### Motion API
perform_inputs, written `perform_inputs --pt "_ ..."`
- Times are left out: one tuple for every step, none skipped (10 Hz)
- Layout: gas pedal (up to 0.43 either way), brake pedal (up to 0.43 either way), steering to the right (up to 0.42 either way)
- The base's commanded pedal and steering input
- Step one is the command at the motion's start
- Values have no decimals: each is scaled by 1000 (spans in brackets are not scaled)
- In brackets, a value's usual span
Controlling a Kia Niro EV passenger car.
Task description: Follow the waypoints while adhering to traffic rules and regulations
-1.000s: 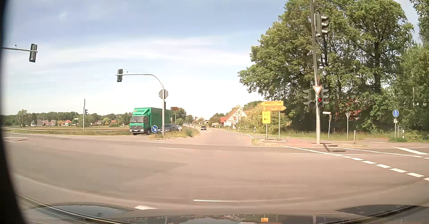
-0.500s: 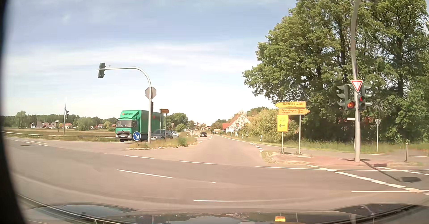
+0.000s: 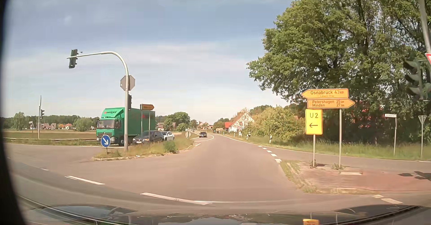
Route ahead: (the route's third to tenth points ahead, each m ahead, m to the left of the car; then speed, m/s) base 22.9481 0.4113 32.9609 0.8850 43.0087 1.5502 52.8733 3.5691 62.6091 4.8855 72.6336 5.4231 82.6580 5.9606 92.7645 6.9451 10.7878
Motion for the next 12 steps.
perform_inputs --pt "157 0 -6" --pt "157 0 -7" --pt "157 0 -9" --pt "157 0 -8" --pt "157 0 -8" --pt "169 0 -7" --pt "177 0 -8" --pt "177 0 -9" --pt "169 0 -8" --pt "169 0 -7" --pt "177 0 -7" --pt "177 0 -7"
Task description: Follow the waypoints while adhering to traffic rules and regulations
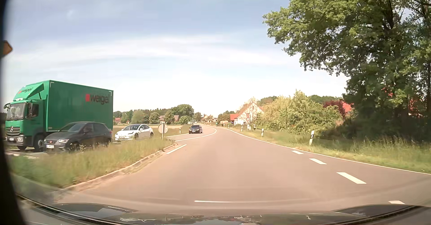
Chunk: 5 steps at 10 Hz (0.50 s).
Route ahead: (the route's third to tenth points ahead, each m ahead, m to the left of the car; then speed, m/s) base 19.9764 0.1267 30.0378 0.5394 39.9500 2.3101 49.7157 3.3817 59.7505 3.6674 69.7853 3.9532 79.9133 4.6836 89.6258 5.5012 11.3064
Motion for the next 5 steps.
perform_inputs --pt "177 0 -7" --pt "169 0 -7" --pt "169 0 -7" --pt "169 0 -7" --pt "169 0 -7"
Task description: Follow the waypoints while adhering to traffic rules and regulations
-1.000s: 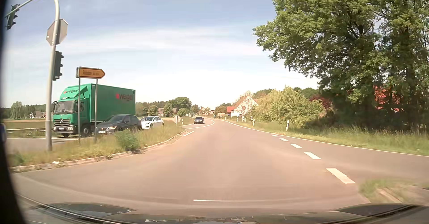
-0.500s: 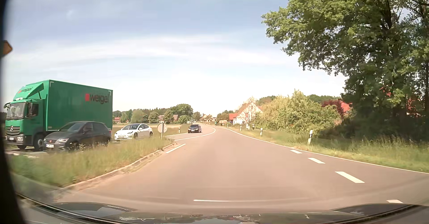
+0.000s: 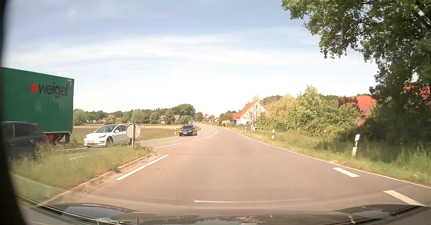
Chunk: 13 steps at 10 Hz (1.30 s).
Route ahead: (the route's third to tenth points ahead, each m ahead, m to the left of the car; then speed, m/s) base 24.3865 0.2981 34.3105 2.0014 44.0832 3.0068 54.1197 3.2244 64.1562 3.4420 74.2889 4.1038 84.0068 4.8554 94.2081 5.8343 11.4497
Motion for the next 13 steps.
perform_inputs --pt "169 0 -7" --pt "169 0 -6" --pt "169 0 -6" --pt "169 0 -6" --pt "169 0 -5" --pt "169 0 -5" --pt "177 0 -5" --pt "177 0 -4" --pt "189 0 -4" --pt "197 0 -2" --pt "197 0 -1" --pt "197 0 -1" --pt "197 0 -1"
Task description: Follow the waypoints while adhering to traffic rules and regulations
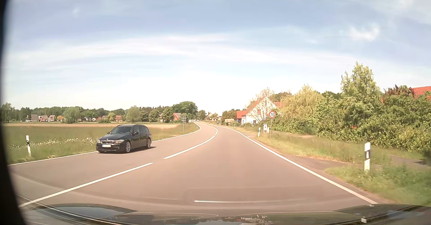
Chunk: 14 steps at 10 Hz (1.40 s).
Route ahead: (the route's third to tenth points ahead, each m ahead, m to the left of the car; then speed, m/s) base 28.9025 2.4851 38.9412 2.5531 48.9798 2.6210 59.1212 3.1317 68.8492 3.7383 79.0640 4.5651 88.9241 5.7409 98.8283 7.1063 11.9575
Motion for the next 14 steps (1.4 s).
perform_inputs --pt "209 0 -1" --pt "209 0 -1" --pt "209 0 -1" --pt "209 0 0" --pt "209 0 0" --pt "209 0 0" --pt "209 0 1" --pt "228 0 1" --pt "248 0 1" --pt "260 0 1" --pt "280 0 1" --pt "287 0 1" --pt "311 0 1" --pt "331 0 1"
